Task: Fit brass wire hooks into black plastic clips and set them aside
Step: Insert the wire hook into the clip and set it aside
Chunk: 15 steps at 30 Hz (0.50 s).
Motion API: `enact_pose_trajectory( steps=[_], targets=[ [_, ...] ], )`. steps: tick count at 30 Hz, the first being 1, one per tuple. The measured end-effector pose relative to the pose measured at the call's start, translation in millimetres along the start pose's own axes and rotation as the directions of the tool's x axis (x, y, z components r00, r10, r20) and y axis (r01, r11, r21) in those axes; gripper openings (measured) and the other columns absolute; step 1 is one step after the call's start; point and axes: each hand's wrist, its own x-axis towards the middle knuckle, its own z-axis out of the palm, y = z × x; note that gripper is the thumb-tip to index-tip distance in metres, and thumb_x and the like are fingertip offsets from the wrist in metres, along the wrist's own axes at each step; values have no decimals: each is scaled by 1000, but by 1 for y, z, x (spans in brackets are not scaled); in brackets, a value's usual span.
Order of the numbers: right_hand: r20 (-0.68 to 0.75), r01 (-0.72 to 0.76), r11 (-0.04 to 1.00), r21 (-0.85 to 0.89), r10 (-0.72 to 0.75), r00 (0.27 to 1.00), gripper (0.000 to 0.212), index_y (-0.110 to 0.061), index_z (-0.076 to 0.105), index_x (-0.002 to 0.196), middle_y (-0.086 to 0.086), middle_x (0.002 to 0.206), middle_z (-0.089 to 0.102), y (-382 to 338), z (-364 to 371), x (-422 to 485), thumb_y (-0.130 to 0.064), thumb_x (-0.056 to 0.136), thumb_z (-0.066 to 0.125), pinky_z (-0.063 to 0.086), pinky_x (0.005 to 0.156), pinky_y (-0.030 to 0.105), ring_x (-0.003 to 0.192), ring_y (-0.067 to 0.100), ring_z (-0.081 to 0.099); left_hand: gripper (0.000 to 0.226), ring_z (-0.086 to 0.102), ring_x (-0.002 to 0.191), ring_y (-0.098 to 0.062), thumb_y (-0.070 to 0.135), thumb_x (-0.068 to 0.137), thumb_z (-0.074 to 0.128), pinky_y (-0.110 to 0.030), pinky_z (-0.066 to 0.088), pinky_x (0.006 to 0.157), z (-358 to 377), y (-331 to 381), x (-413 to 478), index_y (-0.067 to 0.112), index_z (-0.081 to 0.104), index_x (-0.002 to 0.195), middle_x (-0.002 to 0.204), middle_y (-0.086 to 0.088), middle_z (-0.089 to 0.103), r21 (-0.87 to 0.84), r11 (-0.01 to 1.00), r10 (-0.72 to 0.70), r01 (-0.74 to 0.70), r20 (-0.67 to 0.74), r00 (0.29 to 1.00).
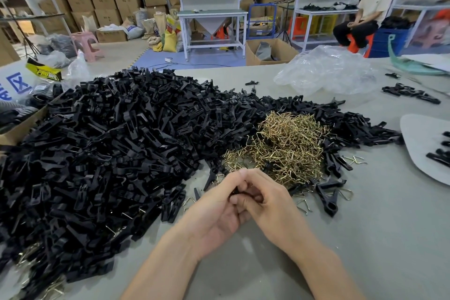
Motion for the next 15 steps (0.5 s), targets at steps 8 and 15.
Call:
enact_pose_trajectory(
  steps=[8,15],
  targets=[
    [-71,-125,891,437,173,982,34,-33,64,113,-13,109,73,-3,-7,5,-5,93,68,51,87,18,103,7,68,50,67,94,-22,56,83,56,-37,56,85,5,0,8,14,69,108,112,-12,73,138,984,125,-115,-64,990],
    [44,-213,623,752,275,960,36,-25,60,129,6,121,72,7,-4,9,-3,103,49,58,89,32,113,26,70,41,68,82,-5,49,84,72,-17,51,71,-1,-20,9,41,53,119,95,14,70,704,587,619,-401,-70,783]
  ],
)
